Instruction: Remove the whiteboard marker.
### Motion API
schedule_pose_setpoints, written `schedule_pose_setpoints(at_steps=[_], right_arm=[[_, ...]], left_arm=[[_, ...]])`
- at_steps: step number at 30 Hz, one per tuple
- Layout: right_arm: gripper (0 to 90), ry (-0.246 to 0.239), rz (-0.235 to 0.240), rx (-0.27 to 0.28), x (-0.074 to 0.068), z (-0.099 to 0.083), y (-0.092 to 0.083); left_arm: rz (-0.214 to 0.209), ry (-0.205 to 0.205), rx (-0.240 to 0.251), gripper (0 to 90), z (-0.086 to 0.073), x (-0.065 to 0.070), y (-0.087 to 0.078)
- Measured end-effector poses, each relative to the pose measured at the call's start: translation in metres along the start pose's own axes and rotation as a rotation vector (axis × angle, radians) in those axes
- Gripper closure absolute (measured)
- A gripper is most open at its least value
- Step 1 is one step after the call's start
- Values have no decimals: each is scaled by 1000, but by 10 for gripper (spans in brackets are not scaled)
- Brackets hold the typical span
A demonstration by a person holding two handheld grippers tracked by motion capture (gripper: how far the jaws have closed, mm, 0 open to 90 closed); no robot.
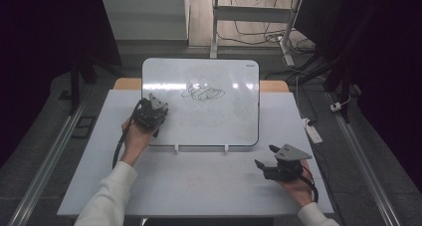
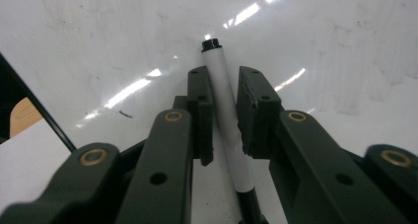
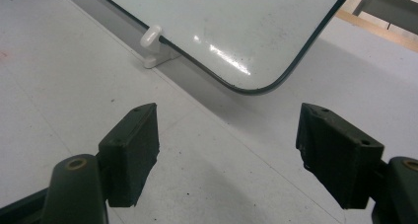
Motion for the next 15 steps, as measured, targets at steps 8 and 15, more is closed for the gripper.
schedule_pose_setpoints(at_steps=[8, 15], right_arm=[[243, -1, -5, -6, 0, 0, 1], [243, -4, -10, -5, 0, 1, 1]], left_arm=[[-48, -18, 1, 815, -1, 1, 1], [-67, -26, 13, 816, -1, -3, -4]])
Point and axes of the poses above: each handheld gripper's, and its own axes: y roughly forward along the jaws, z roughly out of its top, x roughly to its right, the point moved 2 cm from there along y, roughly forward along the jaws, and after that the axes turned 13 degrees about -y, right-handed, at the moved point
